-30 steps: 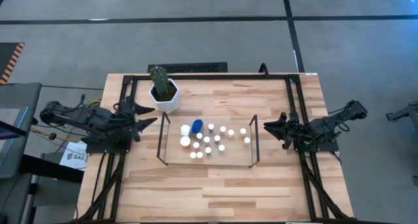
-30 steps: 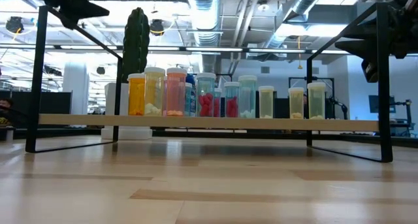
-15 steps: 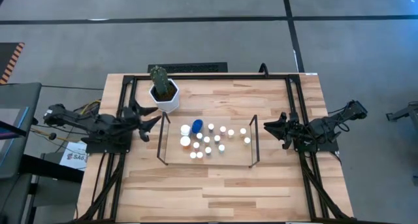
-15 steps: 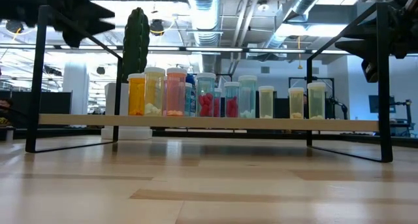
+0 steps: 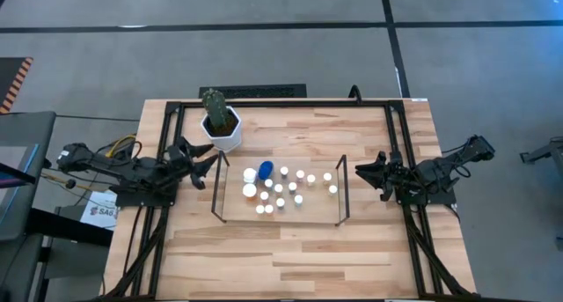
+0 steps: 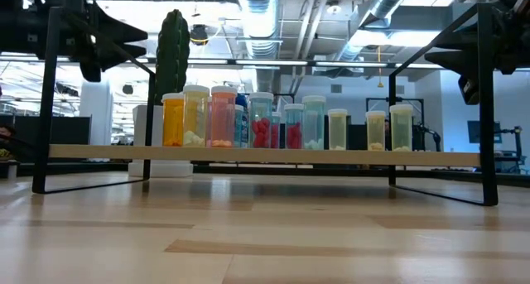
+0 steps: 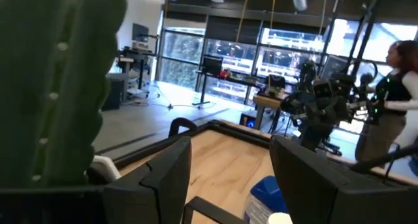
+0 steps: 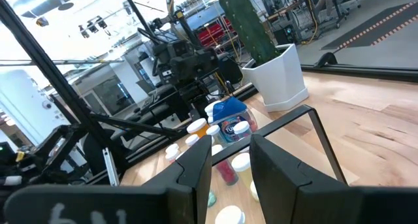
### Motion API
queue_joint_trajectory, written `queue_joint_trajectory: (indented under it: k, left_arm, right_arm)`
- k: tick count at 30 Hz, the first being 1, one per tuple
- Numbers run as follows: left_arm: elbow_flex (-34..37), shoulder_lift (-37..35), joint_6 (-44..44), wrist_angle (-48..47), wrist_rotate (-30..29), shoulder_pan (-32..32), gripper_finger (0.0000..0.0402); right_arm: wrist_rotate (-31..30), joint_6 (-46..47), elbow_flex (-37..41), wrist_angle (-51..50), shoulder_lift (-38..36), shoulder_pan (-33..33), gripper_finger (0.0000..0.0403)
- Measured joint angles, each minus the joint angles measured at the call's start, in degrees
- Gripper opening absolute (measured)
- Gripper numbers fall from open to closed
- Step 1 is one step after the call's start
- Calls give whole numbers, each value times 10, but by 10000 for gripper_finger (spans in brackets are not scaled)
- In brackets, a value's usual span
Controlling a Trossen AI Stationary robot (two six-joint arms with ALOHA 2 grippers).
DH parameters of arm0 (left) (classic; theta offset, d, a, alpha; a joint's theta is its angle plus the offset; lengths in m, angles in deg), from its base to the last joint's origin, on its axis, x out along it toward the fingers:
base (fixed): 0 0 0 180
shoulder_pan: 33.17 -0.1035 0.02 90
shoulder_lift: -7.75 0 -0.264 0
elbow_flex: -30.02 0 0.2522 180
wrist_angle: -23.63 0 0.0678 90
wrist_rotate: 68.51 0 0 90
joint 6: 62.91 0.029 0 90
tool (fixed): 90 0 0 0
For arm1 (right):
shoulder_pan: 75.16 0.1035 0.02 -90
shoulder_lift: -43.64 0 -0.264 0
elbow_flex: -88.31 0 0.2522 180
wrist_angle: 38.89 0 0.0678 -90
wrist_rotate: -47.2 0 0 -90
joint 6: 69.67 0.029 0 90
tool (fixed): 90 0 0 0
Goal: Pick and place medicine bottles onto shelf by color
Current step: Return to Home Position
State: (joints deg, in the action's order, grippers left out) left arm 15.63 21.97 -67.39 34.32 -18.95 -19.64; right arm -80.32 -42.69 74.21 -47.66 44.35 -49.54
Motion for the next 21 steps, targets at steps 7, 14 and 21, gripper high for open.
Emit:
queue_joint_trajectory:
  k: [7, 14, 21]
  left_arm:
    - [0, 0, -36, -5, -22, -2, 196]
    - [0, 0, -108, -28, -37, 10, 196]
    - [-3, 0, -60, -29, -70, 11, 196]
  right_arm:
    - [0, 0, 0, 0, 0, 0, 129]
    - [0, 0, 0, 0, 0, 0, 129]
    - [0, 0, 0, 0, 0, 0, 129]
